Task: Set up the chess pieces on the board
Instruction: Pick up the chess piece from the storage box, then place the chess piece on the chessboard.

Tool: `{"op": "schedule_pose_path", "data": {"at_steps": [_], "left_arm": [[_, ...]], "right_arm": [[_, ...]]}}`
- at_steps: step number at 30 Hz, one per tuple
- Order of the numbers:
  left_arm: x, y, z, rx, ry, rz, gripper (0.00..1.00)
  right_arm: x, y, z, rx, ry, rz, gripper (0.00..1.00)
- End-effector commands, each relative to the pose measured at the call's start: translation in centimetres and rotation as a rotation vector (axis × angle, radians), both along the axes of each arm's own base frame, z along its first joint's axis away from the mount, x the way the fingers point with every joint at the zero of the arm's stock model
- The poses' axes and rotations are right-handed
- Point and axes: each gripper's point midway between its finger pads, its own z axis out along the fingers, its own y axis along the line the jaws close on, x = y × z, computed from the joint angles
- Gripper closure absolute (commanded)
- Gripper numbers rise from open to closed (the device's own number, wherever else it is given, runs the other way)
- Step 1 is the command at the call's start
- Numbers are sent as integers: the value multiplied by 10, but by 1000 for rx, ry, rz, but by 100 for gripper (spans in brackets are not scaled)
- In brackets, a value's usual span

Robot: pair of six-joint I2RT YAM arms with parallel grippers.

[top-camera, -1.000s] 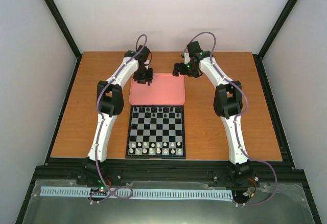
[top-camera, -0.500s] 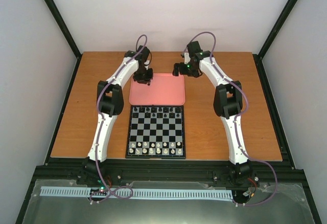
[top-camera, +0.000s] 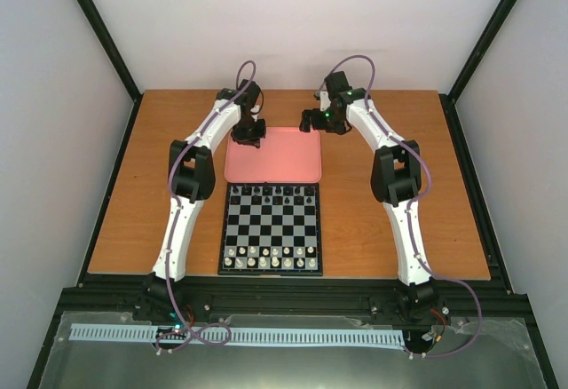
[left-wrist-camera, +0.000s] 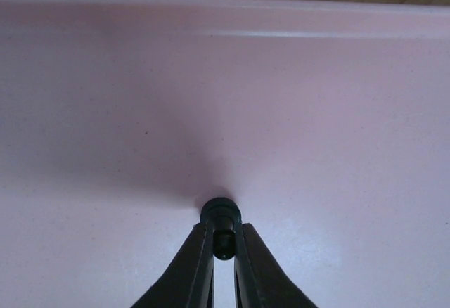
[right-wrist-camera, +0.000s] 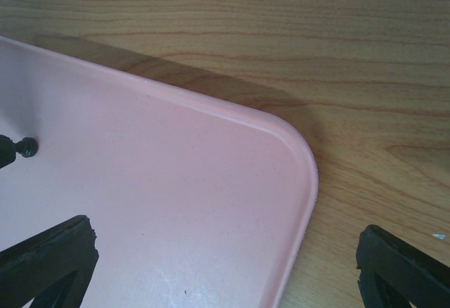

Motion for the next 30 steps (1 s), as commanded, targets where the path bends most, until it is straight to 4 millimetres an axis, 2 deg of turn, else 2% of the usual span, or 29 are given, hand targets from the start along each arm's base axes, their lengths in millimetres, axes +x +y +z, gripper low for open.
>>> {"op": "schedule_pose_path", "data": {"at_steps": [1,4,10,14,17,20,23,26,30], "left_arm": [[7,3,5,14,-24,4,91],[7,9,23,43,-54,1,92],[-4,27,85,93,-153,18,93],[-28,34,120,78,-177,35,93],[-58,40,142,56,-181,37,93],[-94,43,148,23,-152,39,93],[-129,39,141,-17,-106,28,93],[-157,31,125,-22,-64,5,93],[-172,13,109,-28,-44,-27,93]], "right_arm": [[3,0,1,4,-5,-3,0],[3,0,2,5,-5,-3,0],[3,0,2,7,-4,-3,0],[3,0,1,8,-1,-2,0],[2,0,-1,5,2,-1,0],[2,-1,-1,-1,0,-2,0],[1,1,-1,-4,-4,-1,0],[0,3,0,-8,-7,5,0],[-3,8,1,-14,-9,14,0]]}}
